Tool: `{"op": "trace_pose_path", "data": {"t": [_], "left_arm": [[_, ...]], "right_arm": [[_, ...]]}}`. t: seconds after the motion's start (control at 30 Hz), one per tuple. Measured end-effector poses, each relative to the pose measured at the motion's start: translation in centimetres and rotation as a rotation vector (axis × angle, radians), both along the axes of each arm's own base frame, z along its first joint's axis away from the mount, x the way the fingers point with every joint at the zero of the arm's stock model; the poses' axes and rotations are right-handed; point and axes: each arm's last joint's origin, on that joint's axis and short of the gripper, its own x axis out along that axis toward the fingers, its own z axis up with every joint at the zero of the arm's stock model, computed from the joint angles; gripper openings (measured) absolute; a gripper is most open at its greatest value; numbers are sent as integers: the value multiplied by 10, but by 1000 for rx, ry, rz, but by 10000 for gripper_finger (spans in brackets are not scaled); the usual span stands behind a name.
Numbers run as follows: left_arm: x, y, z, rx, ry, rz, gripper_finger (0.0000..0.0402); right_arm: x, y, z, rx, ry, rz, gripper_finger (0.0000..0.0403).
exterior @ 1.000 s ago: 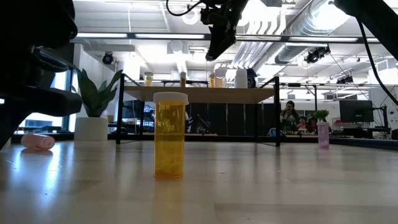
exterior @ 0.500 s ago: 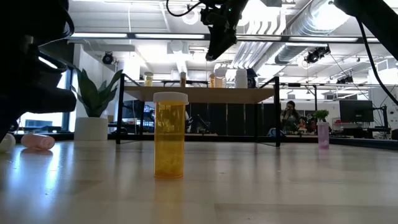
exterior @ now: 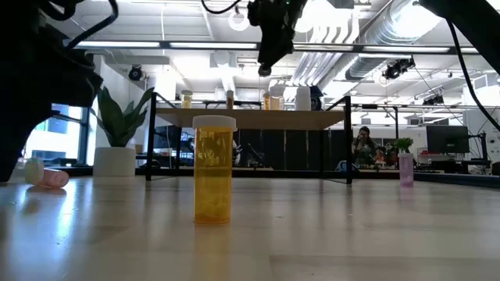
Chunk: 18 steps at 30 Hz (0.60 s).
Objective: Pick and place medicine bottles onto shelf by color
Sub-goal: Put the top yellow pill bottle on the shelf
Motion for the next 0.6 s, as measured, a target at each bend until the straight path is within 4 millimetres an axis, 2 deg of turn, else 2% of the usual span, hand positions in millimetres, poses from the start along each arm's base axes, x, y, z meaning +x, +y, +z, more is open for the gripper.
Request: {"op": "trace_pose_path", "data": {"t": [0.3,0.6], "left_arm": [[-1,9,33,27,-174,-178,90],[-13,27,79,130,-400,-277,90]], "right_arm": [[5,23,-2,82,13,88,220],[11,59,-3,169,27,211,220]]}}
